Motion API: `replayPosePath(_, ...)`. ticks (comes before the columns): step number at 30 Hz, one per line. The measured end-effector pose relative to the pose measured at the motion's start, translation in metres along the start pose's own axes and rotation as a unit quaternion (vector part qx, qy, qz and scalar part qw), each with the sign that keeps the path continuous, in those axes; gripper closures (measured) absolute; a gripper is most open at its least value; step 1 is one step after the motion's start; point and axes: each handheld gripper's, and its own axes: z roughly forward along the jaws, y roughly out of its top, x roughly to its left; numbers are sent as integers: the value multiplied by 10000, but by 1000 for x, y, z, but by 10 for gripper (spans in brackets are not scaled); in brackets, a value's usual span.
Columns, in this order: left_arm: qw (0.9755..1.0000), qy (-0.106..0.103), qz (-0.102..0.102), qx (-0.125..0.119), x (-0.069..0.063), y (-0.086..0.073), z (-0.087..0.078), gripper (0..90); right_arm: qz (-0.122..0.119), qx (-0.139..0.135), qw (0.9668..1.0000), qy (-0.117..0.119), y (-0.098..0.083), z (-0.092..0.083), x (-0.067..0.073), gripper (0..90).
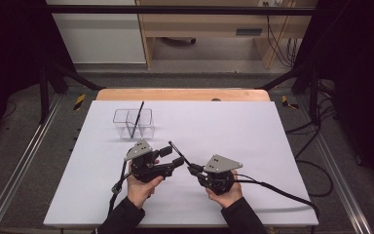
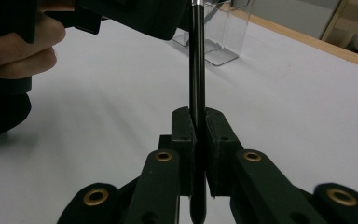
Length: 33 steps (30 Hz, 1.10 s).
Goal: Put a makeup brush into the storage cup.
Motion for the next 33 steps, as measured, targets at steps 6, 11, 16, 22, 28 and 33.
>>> replayPosePath(6, 9999, -39, -102, -56, -1, -1, 3, 479, -4, 18, 10000, 13, -1, 1, 1, 841)
replayPosePath(11, 9996, -73, -241, -95, -1, 0, 4, 571, 8, 13, 10000, 22, -1, 2, 1, 841)
replayPosePath(16, 9992, -137, -346, -127, -1, -1, 5, 660, 20, 13, 10000, 42, -2, 2, 2, 841)
replayPosePath(22, 9988, -124, -448, -172, 0, -2, 4, 721, 26, -11, 10000, 77, -2, 2, 2, 841)
replayPosePath(28, 9986, -144, -450, -219, -2, -3, 3, 743, 73, -5, 9999, 135, -3, 4, 3, 839)
replayPosePath(33, 9984, -218, -435, -293, -5, -3, 2, 768, 89, -20, 9998, 176, -3, 5, 3, 837)
